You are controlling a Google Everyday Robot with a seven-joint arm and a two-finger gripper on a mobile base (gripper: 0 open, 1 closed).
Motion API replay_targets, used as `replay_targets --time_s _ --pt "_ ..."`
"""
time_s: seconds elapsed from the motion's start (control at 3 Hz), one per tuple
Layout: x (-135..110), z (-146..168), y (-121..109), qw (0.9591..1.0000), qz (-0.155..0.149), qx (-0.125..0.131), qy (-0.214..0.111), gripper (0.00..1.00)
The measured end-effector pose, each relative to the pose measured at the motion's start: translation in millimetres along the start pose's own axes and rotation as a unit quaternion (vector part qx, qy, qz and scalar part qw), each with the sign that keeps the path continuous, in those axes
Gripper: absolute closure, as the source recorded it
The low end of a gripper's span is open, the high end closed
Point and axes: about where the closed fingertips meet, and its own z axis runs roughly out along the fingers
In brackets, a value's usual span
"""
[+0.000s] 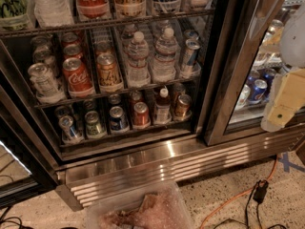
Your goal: Pick coke can from bottom shelf of fridge
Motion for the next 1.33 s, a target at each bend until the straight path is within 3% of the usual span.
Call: replay_targets --time_s 0.33,0.67,1.0,1.33 --pt "-1.3 10.3 3.5 1.0000 0.005 0.005 0.001 0.00" --pt "-1.7 50.4 10.5 0.9998 0.016 0.002 -0.010 0.00" --pt "-2.0 108.2 24.4 0.9987 0.036 -0.003 -0.035 0.00" --pt "-0.3 174.7 33.8 0.9944 0.079 -0.015 -0.069 0.00"
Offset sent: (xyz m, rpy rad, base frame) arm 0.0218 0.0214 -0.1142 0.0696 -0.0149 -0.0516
